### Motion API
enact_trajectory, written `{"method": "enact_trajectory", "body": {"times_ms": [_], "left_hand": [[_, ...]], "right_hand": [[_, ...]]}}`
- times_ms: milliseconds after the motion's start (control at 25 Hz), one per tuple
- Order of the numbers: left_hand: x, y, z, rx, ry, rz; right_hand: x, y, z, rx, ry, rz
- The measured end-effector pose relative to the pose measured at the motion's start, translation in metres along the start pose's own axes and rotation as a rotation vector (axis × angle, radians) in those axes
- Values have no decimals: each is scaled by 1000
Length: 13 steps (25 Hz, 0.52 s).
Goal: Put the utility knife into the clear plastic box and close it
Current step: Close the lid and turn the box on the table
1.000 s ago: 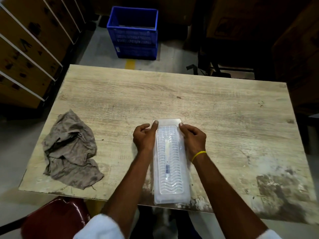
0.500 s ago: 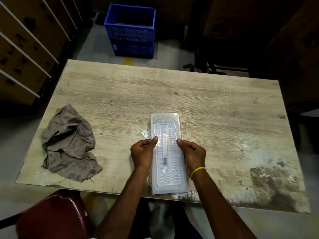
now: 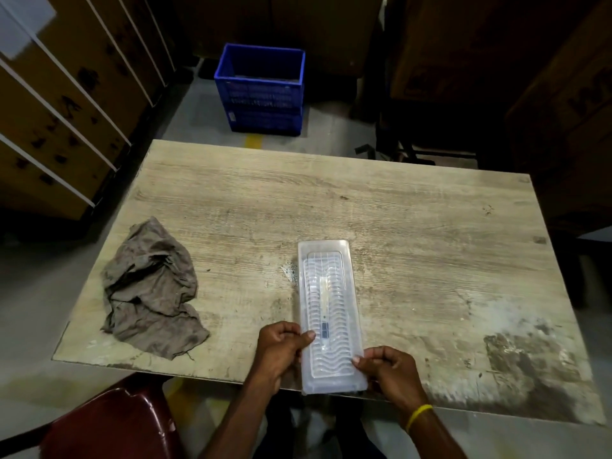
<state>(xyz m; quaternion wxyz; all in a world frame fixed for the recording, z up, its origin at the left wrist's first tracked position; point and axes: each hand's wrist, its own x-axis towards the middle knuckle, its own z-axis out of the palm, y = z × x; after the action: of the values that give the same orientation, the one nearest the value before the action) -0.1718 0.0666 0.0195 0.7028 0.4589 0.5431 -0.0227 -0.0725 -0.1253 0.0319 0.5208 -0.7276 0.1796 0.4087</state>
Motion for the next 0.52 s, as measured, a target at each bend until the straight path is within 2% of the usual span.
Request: {"method": "enact_trajectory", "body": {"times_ms": [160, 320, 440, 520], "left_hand": [[-8, 9, 1, 5, -116, -46], [-21, 26, 7, -56, -249, -63], [-24, 43, 23, -301, -226, -64], [-27, 56, 43, -518, -211, -35]], "right_hand": [[-8, 4, 0, -25, -26, -15], [-24, -5, -9, 184, -30, -24], [-30, -28, -15, 357, -51, -73], [-30, -41, -15, 416, -102, -44]]}}
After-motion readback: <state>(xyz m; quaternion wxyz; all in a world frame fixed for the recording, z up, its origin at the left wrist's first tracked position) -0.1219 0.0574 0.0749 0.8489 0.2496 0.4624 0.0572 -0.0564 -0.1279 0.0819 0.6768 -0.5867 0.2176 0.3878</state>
